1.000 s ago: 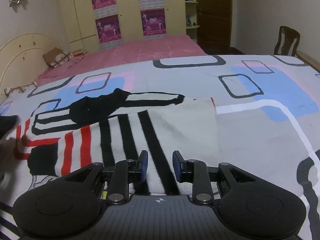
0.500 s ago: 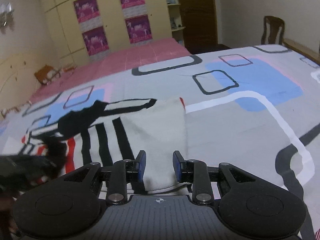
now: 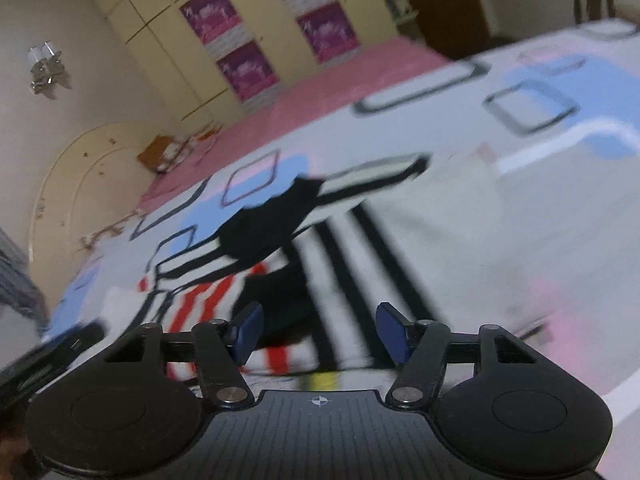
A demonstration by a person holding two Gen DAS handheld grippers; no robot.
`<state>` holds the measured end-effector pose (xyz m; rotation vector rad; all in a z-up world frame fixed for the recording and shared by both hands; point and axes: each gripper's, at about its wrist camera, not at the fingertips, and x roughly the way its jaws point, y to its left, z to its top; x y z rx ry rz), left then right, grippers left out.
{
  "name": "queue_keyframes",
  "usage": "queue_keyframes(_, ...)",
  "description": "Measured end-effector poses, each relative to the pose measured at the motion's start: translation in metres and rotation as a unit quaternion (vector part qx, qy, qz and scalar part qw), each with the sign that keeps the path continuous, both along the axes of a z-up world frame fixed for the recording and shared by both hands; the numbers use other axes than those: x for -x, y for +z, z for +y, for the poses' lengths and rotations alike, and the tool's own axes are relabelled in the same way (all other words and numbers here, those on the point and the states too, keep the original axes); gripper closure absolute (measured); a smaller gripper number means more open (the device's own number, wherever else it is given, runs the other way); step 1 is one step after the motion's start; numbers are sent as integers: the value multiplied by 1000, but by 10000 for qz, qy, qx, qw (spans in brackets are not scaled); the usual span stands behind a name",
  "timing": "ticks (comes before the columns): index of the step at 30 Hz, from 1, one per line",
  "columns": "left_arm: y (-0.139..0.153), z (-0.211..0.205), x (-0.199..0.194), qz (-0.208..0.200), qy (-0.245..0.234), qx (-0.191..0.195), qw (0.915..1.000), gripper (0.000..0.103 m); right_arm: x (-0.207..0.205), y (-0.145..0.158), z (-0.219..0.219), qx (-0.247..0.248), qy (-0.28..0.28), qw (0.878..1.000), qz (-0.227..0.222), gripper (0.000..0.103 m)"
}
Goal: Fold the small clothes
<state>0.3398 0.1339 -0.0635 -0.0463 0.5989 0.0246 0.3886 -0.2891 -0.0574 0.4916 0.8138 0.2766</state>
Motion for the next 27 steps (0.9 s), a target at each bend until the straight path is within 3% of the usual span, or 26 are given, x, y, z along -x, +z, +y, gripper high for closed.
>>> queue_keyframes(4,-16,50,34,483,484,26,9977,49,-17,-16,22,-125,42,9996,241,43)
queue_keyframes(7,-36,57,34,765,394,163,9962,56,-33,-27,36,8,64,9991,425,64)
queue_keyframes(11,-43,51,12,700,154,120,9974,57,-40,-29,53,413,167,9985,318,67)
queue_keyframes(14,-50,50,-8,728,80,0,9973,68,-43,-27,65,752,425,9960,233,93)
queue_keyframes(16,-57,56,-7,778,45,134,9969,80,-43,-21,67,871,563,9946,50,95)
queue_keyframes(18,-59,57,-5,763,68,230,9968,82,-37,-1,65,1090,538,9919,-378,96)
queue_keyframes(21,-64,57,-4,769,40,272,9967,83,-21,35,43,1307,-41,9843,-1186,96)
queue_keyframes(22,-64,56,-4,773,34,273,9966,84,-25,31,37,1543,-23,9821,-1079,96)
queue_keyframes(24,-64,58,-6,803,34,318,9963,84,-32,12,29,1529,172,9863,-592,96)
queue_keyframes(27,-63,61,-6,838,22,397,9957,84,-19,6,29,1627,239,9843,-635,96)
